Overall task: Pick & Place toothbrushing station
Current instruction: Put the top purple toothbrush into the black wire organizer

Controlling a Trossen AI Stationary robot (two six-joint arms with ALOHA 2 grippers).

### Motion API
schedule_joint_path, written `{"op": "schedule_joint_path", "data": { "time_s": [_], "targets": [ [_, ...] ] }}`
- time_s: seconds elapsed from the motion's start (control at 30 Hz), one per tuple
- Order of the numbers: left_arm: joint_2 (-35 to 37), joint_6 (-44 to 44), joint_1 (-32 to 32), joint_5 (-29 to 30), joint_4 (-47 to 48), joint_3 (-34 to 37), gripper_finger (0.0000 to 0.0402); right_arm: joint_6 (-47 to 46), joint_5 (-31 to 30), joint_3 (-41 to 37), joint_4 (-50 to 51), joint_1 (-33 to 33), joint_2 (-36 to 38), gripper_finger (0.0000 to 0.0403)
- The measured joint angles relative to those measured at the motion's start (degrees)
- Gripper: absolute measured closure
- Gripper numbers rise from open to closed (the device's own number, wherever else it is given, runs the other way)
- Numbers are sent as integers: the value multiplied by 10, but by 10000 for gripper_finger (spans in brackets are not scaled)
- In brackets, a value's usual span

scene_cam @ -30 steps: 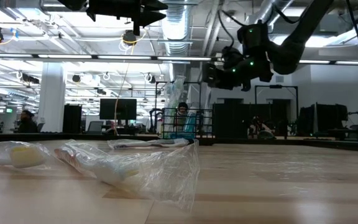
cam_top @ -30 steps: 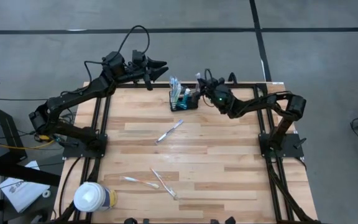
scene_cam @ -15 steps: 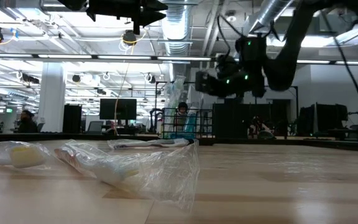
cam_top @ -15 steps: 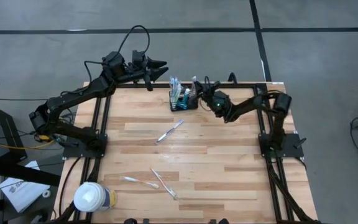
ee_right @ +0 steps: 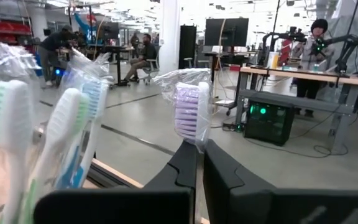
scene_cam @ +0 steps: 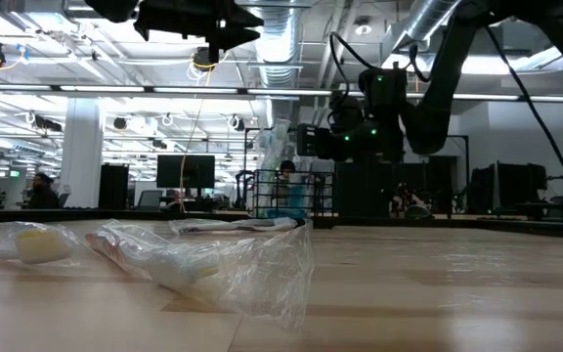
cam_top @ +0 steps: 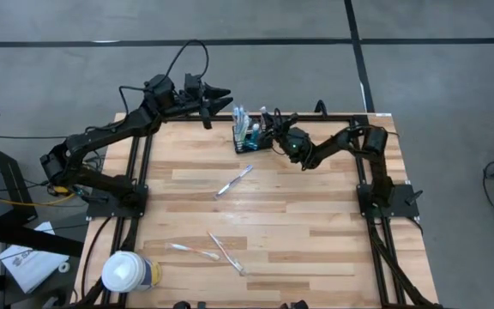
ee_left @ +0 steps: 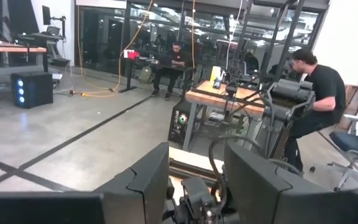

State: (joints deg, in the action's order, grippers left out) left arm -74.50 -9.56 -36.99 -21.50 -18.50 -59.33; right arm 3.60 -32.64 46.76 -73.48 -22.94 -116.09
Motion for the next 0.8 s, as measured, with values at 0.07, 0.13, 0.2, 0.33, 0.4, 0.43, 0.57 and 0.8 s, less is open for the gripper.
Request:
{"op": "schedule_joint_path", "data": {
  "time_s": [0.07,0.13,0.2,0.33,0.4,0.43,0.57,0.8],
  "targets": [
    [0,-1,0,0,1,5,254,8,0,0,16,1,10,403],
    [0,-1,0,0,2,7,254,13,2,0,38,0,26,403],
    [0,-1,0,0,-2,7,254,14,2,0,67,-4,43,403],
    [0,2,0,0,-11,7,254,14,9,-1,95,-9,49,403],
    [0,2,0,0,-13,7,254,11,15,0,92,-10,47,403],
    [0,2,0,1,-14,7,254,9,17,0,90,-12,44,403],
    [0,2,0,3,-15,7,254,8,17,0,90,-11,43,403],
    [0,2,0,4,-19,7,254,8,17,0,93,-10,43,387]
  ]
}}
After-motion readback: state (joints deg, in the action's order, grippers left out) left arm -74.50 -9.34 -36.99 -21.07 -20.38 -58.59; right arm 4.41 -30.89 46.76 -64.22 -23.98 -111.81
